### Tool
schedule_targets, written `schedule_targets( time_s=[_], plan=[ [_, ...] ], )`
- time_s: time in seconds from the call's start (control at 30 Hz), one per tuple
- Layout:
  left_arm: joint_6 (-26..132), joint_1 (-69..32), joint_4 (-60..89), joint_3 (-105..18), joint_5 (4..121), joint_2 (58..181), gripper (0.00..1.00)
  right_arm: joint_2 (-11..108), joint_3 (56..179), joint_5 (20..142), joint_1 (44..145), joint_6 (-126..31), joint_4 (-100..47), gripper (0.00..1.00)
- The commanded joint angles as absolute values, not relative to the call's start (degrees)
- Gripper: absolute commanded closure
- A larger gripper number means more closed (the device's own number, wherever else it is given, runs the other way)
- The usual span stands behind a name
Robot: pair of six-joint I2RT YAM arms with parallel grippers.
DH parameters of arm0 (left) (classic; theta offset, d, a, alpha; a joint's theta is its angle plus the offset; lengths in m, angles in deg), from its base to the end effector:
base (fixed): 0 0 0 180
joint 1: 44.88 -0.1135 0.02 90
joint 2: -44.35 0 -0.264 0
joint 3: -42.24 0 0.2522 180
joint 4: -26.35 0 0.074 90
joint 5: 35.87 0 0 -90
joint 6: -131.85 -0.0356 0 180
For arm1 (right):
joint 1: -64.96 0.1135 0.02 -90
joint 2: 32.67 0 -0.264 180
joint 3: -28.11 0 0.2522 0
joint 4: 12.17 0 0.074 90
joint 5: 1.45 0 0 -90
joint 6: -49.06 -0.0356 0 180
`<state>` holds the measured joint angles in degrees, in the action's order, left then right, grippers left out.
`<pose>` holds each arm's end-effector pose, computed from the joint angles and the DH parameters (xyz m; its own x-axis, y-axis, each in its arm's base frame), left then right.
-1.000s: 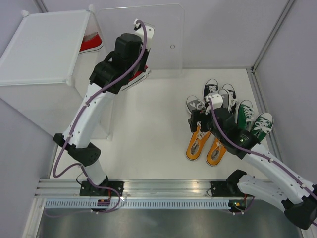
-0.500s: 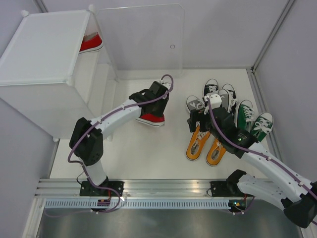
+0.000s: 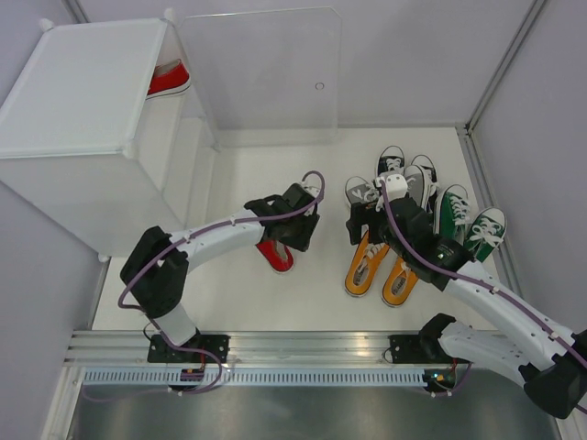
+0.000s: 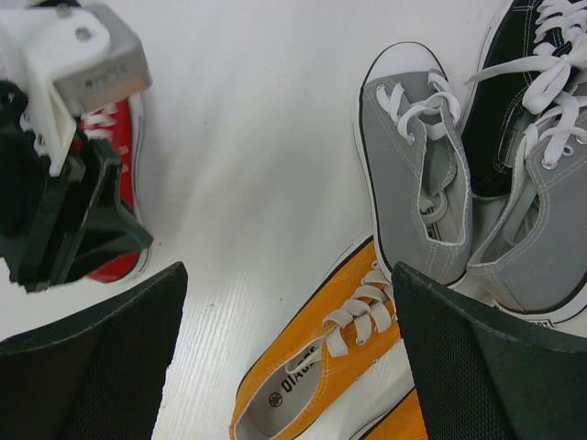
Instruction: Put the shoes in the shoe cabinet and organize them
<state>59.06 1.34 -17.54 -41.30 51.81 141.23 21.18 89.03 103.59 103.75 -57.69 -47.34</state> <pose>0.2476 -0.2563 0.2253 -0.7647 0.3707 -0.5271 0.5025 0.8551 -0.1276 0.1696 0.1245 0.3067 -0.4745 -0.0243 -0.8799 -0.3027 0.9432 0.1372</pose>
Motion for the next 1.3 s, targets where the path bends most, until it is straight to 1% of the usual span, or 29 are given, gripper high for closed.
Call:
schedule_targets(
  time_s=[0.0, 0.07, 0.1, 0.2, 0.5, 0.6, 0.73, 0.9, 1.03, 1.17, 1.27],
  plan=[
    [63.73, 2.58, -15.89, -39.47, 52.38, 134.71, 0.51, 21.30, 88.63, 103.49, 103.81, -58.25, -45.79, 0.05],
    [64.00, 2.58, -16.68, -38.58, 50.36, 131.98, 0.43, 21.82, 88.89, 103.31, 103.81, -58.08, -45.97, 0.05],
    [63.83, 2.58, -17.29, -38.49, 49.75, 131.28, 0.38, 21.91, 88.98, 103.22, 103.81, -58.08, -46.06, 0.05],
    [62.16, 2.58, -19.58, -38.23, 48.60, 129.43, 0.33, 22.09, 88.89, 103.05, 103.81, -58.08, -45.97, 0.05],
    [53.46, 2.58, -27.40, -37.97, 52.90, 131.71, 0.34, 22.53, 88.45, 102.87, 103.90, -58.17, -46.23, 0.05],
    [52.23, 2.40, -27.67, -37.00, 52.38, 132.23, 0.33, 22.53, 88.45, 102.61, 103.81, -58.17, -46.32, 0.05],
    [46.62, 2.49, -27.06, -35.86, 52.55, 133.55, 0.34, 22.97, 88.45, 102.43, 103.90, -58.08, -46.23, 0.05],
    [41.94, 2.40, -26.09, -34.54, 53.43, 135.40, 0.37, 23.23, 88.45, 101.82, 103.81, -57.90, -46.41, 0.05],
    [37.82, 2.49, -23.72, -33.83, 53.87, 136.54, 0.34, 23.49, 88.37, 101.55, 103.81, -57.90, -46.06, 0.05],
    [35.44, 2.49, -20.91, -33.31, 53.61, 135.50, 0.27, 24.11, 88.37, 100.76, 103.81, -57.73, -46.06, 0.05],
    [34.03, 2.49, -18.62, -32.61, 53.87, 134.79, 0.25, 24.37, 88.45, 100.41, 103.81, -57.82, -45.97, 0.05]
  ],
)
